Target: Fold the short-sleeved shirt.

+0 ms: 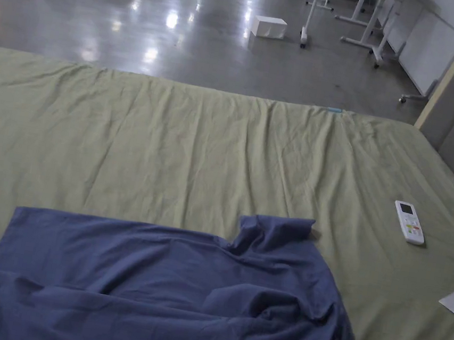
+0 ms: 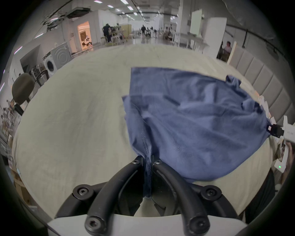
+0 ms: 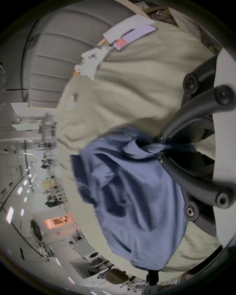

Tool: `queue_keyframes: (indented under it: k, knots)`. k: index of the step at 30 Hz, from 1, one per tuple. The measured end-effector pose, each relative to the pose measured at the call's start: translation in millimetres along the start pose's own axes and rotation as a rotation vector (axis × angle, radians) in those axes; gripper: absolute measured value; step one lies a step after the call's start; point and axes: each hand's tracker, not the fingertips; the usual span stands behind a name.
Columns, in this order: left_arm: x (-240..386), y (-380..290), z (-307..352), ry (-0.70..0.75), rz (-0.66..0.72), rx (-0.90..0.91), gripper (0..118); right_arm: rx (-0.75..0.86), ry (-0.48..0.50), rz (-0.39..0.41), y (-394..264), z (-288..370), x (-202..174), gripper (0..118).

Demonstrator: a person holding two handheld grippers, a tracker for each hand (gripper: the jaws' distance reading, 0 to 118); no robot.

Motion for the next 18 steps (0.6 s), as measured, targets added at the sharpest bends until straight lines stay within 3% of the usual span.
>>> queue_keyframes:
  k: [2, 4, 8, 12, 16, 18]
  knots:
    - [-2.4, 3.4, 18.6, 0.048, 0.025, -0.067, 9, 0.111, -0.053, 0.059, 9.7, 31.0, -6.6, 7]
    - [-0.3, 2.3, 49.0, 0.012, -0.005, 0.032, 9, 0.114, -0.045, 0.099, 15.4, 54.2, -10.8, 7]
    - [-0.6, -13.3, 80.2, 0.010, -0.035, 0.042, 9, 0.111, -0.066, 0.066, 11.7, 87.4, -6.1, 7]
    - [-8.1, -48.8, 91.3, -0.002, -0.055, 0.010, 9, 0.006, -0.031, -0.032, -21.0, 97.4, 14.3, 7]
    - [-8.8, -80.0, 82.5, -0.013, -0.026, -0.079, 9, -0.043, -0.061, 0.042, -48.5, 105.6, 4.2, 7]
    - [-6.6, -87.6, 80.7, -0.016, -0.032, -0.079, 9, -0.060, -0.051, 0.018, -52.8, 103.3, 3.6, 7]
